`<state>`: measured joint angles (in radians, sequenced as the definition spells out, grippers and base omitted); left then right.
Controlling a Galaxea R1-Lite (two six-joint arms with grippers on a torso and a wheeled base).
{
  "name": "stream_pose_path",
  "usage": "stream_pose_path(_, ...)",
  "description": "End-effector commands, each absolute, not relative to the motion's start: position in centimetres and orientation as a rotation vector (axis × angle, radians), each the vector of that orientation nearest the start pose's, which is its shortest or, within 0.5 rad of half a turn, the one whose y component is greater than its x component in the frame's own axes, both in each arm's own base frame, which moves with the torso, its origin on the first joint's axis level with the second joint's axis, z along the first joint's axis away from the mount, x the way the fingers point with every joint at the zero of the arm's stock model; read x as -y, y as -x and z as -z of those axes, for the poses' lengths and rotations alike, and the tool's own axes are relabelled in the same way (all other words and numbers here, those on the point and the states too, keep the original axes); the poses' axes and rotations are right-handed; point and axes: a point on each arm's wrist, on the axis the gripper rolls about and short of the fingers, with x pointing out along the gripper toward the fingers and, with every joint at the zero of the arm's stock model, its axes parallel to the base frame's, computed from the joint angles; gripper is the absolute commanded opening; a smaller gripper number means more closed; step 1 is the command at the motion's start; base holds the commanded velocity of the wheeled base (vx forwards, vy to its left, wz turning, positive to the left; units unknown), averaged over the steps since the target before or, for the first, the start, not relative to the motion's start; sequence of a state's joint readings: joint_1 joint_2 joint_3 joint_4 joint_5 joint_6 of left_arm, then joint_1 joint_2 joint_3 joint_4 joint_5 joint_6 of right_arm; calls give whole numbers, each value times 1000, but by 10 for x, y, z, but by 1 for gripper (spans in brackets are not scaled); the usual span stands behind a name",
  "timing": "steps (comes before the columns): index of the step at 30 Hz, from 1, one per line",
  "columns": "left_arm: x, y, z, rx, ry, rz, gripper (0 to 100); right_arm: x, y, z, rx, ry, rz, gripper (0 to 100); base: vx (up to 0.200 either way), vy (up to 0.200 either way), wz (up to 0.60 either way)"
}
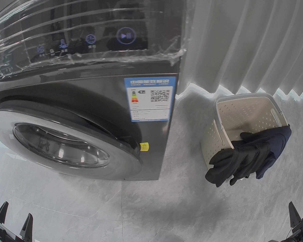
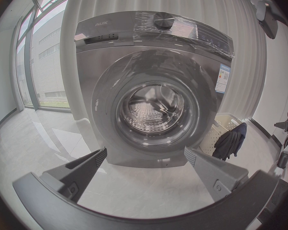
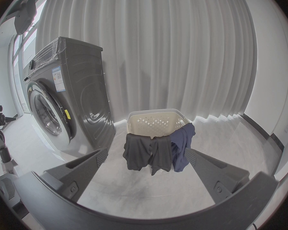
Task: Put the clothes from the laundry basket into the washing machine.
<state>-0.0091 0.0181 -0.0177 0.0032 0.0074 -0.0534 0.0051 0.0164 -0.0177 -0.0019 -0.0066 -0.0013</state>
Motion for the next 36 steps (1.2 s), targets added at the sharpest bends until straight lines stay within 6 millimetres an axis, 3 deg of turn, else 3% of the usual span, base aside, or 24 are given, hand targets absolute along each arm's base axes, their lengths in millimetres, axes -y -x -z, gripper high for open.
stream_pose_path(1,0,23,-76,-6,54,1,100,0,23,-76,2,2,2,100,0,200,0)
stream_pose_path(15,0,23,-76,-6,54,1,100,0,23,-76,2,2,0,100,0,200,0)
stream_pose_path(24,0,23,-76,-6,54,1,100,0,23,-76,2,2,0,100,0,0,0)
stream_pose_path(36,0,23,-76,-6,55,1,100,0,23,-76,2,2,0,100,0,200,0)
